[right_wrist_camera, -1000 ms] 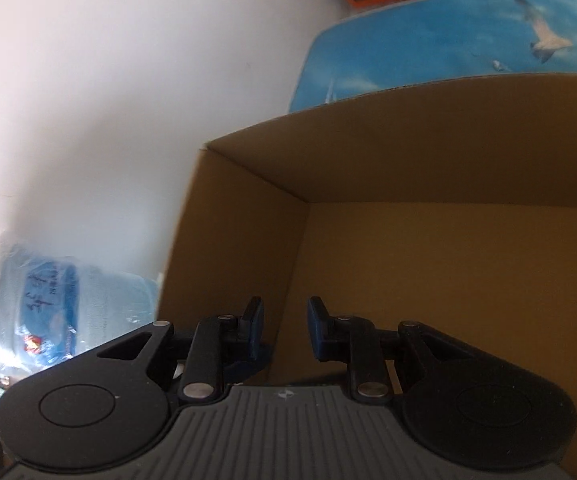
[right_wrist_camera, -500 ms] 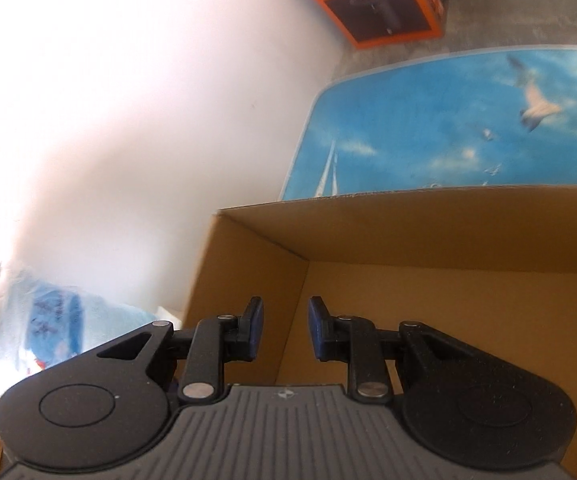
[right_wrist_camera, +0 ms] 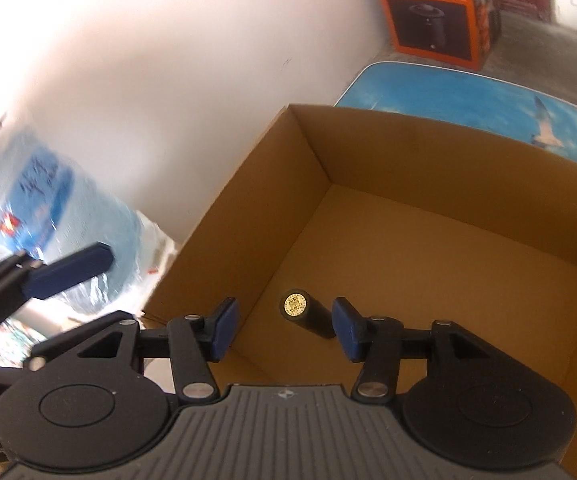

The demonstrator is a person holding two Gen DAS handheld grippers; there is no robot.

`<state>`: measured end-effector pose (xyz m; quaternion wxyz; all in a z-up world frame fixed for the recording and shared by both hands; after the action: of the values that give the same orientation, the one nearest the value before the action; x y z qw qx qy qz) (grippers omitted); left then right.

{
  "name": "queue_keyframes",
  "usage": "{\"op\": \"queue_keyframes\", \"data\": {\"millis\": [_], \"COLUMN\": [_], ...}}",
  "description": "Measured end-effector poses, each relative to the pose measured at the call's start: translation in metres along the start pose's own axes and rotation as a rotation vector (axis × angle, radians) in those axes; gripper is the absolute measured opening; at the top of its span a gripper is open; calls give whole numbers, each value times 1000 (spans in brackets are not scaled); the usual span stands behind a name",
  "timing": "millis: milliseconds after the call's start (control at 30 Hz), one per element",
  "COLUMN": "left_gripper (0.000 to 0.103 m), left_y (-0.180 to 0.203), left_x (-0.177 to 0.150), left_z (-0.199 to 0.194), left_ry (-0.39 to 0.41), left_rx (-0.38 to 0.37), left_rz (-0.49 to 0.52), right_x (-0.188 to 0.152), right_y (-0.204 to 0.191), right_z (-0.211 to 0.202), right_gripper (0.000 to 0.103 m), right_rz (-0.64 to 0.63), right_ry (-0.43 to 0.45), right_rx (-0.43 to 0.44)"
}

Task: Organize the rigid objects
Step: 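Move the right tool back to the pink tape roll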

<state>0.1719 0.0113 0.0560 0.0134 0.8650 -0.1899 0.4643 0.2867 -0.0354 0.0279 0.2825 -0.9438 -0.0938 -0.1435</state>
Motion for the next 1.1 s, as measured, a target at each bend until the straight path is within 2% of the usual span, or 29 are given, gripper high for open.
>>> {"op": "queue_keyframes", "data": {"millis": [133, 267, 367, 567, 667, 900, 1000, 1100], "left_gripper": [49, 49, 49, 49, 50, 50, 52, 53], "left_y": [-16, -28, -33, -37, -37, -30, -27, -24], "left_x": [-12, -22, -29, -42, -49, -65, -69, -69], "left_z": [-8, -10, -7, -2, 1, 3, 0, -5], "left_ry": [-10, -10, -8, 0, -5, -20, -20, -6], "left_rx": [11, 20, 12, -9, -23, -58, -68, -69], "left_rz": [-56, -93, -120, -154, -167, -188, -187, -183], "right_x": [-1, -1, 2, 34, 54, 81, 88, 93], "right_y": [-5, -8, -12, -24, -30, -30, -27, -28], "right_z": [22, 35, 35, 31, 40, 79, 80, 62], "right_gripper": [51, 29, 25, 23, 23, 24, 25, 27], "right_rz": [-43, -98, -121, -134, -160, -201, -179, -139], "right_ry": [-44, -54, -34, 61, 113, 145, 144, 175], "right_rx": [-53, -95, -110, -119, -151, -217, -203, -168]}}
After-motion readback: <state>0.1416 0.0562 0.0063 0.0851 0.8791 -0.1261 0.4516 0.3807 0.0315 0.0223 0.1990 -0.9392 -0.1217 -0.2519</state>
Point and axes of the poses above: each gripper's, at about its wrist camera, not at the fingertips, and z roughly the way its jaws point, y to its right, x to its top, the point moved 7 cm from there along z, roughly the way its jaws point, and after that the axes turned 14 degrees about z, right-handed, at the moved point
